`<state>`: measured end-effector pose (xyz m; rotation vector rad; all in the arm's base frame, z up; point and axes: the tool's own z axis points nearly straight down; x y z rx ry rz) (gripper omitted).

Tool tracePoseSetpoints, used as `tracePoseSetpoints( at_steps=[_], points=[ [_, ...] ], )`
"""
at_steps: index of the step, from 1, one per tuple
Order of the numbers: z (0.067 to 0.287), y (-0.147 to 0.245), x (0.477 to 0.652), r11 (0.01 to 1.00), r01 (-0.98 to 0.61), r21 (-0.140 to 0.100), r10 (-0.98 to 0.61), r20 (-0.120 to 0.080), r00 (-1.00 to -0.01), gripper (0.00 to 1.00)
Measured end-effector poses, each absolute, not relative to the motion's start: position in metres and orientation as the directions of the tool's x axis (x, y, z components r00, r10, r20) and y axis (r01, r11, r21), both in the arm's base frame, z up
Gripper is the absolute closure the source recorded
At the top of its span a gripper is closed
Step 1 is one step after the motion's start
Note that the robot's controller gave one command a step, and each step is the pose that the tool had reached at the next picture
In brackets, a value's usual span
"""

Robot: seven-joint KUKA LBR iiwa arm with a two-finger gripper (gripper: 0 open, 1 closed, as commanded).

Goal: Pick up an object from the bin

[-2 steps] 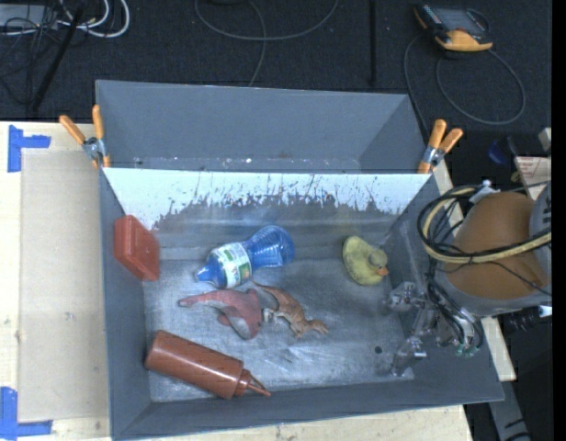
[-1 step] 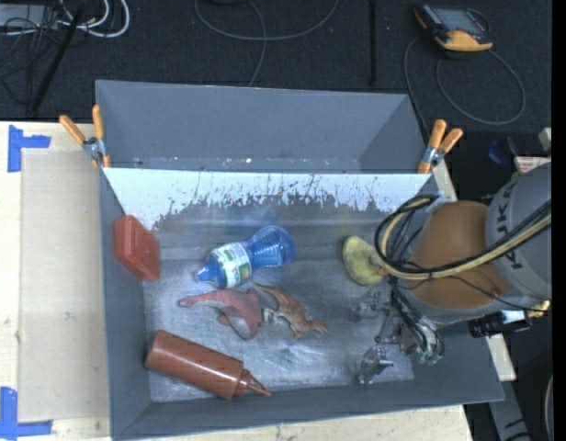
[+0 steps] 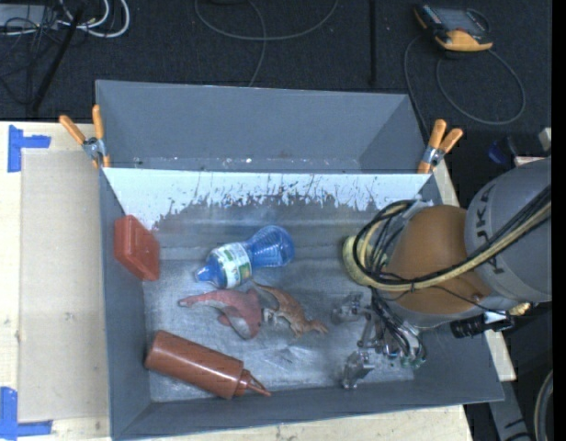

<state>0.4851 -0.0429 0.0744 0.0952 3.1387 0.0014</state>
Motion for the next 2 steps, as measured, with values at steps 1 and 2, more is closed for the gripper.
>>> tracePoseSetpoints(
  at_steps=[1,2],
  points=[
    [0.0720,-0.0171,0.5005,0.999,0.052,-0.003,0.052,-0.002,-0.999,0.00],
    [0.0722,-0.0092,0.4955,0.984,0.181,0.003,0.181,-0.005,-0.984,0.00]
  ],
)
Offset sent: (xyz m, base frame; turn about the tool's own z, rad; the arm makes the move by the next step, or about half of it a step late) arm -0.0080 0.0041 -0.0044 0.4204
